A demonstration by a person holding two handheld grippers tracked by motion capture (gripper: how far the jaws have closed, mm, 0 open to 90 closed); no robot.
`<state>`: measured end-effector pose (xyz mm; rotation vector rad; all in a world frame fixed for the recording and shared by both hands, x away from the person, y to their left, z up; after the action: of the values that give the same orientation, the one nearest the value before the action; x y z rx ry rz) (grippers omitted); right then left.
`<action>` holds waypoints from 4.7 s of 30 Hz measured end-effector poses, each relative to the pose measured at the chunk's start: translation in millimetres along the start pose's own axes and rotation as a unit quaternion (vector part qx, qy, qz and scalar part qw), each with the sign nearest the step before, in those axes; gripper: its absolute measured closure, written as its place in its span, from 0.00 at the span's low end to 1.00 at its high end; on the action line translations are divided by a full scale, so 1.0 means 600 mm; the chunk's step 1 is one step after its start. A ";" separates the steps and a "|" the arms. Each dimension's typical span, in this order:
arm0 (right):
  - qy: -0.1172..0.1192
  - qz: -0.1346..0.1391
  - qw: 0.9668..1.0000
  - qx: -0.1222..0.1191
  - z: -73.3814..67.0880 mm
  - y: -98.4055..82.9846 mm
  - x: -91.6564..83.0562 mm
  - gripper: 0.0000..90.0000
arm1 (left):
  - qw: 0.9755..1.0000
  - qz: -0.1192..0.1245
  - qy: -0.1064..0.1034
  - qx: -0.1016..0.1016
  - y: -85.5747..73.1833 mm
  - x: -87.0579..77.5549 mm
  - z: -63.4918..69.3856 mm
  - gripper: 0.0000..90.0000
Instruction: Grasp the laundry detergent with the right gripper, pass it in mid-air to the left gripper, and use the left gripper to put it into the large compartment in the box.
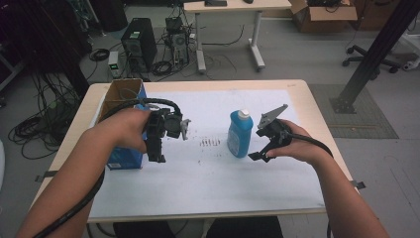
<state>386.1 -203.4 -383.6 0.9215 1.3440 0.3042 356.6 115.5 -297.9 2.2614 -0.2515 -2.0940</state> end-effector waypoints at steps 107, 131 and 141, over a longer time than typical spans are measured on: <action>-0.241 0.291 0.902 0.209 -0.053 -0.016 0.109 0.07 | 1.000 0.007 -0.006 0.001 -0.018 0.003 0.010 0.01; -0.244 0.295 0.903 0.194 -0.058 -0.029 0.117 0.22 | 1.000 0.003 -0.009 -0.001 -0.022 0.008 0.011 0.01; -0.245 0.298 0.903 0.189 -0.060 -0.030 0.120 0.27 | 1.000 0.000 -0.006 0.002 -0.020 0.005 0.009 0.01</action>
<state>365.6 -152.1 -444.8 1.6186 0.6331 0.2510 352.4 127.0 -303.2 2.2504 -0.2556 -2.1102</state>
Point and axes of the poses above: each handheld gripper's, and its own axes: x roughly forward along the jaws, y roughly out of its top, z roughly to its right, the point moved 1 cm from there along x, roughly forward along the jaws, and after that the axes turned 9 degrees about z, right-handed, at the moved point
